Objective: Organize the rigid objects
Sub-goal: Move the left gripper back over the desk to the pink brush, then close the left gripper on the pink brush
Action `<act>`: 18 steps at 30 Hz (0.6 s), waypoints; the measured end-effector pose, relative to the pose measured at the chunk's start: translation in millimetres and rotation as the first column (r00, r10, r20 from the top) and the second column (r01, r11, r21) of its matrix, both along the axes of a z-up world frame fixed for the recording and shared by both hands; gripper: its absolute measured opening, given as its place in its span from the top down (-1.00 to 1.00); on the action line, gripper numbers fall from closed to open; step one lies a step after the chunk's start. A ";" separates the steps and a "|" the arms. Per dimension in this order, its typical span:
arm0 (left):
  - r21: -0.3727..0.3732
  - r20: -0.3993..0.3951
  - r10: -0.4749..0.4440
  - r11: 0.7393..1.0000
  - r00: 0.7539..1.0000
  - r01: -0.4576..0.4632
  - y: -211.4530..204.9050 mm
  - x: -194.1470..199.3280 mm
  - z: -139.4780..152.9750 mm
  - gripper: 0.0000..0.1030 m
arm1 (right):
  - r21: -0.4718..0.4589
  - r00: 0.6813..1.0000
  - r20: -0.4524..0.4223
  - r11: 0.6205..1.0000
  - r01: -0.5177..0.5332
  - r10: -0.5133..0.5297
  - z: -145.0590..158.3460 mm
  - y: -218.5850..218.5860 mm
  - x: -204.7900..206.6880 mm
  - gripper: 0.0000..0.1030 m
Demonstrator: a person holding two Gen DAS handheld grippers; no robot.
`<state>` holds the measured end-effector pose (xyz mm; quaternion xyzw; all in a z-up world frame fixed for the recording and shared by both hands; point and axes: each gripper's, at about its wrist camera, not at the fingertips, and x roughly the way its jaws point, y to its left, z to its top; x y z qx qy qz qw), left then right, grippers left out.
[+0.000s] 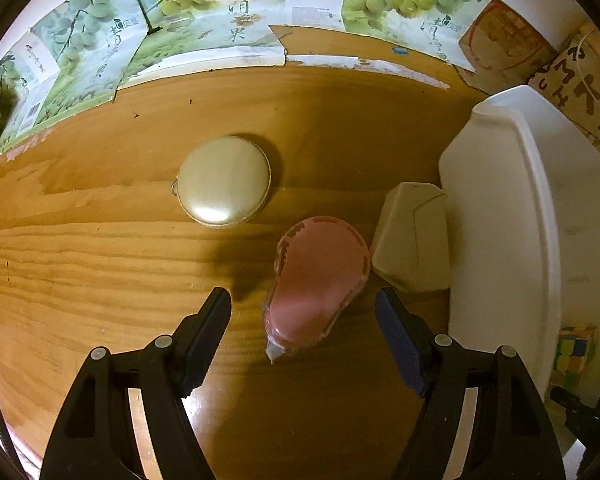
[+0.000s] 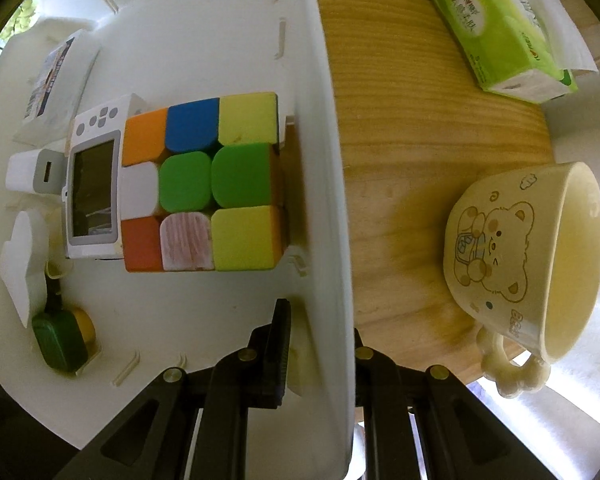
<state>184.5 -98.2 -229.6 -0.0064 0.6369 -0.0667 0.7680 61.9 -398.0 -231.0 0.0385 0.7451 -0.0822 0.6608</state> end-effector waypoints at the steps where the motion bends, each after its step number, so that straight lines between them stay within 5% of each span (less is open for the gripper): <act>1: 0.000 0.000 0.001 1.000 1.000 -0.001 0.2 0.7 -1.1 -0.50 | 0.000 1.000 -0.002 1.000 0.000 0.000 -1.3 0.3 -0.7 0.69; 11: 0.020 0.023 -0.016 1.000 1.000 0.015 -2.7 4.7 -7.3 -0.45 | -0.003 1.000 -0.008 1.000 0.001 -0.001 -1.4 1.1 5.8 0.69; 18: 0.020 0.049 -0.021 1.000 0.999 0.020 -5.4 7.1 -5.1 -0.06 | -0.007 1.000 0.000 1.000 -0.004 0.004 -1.1 2.4 4.6 0.69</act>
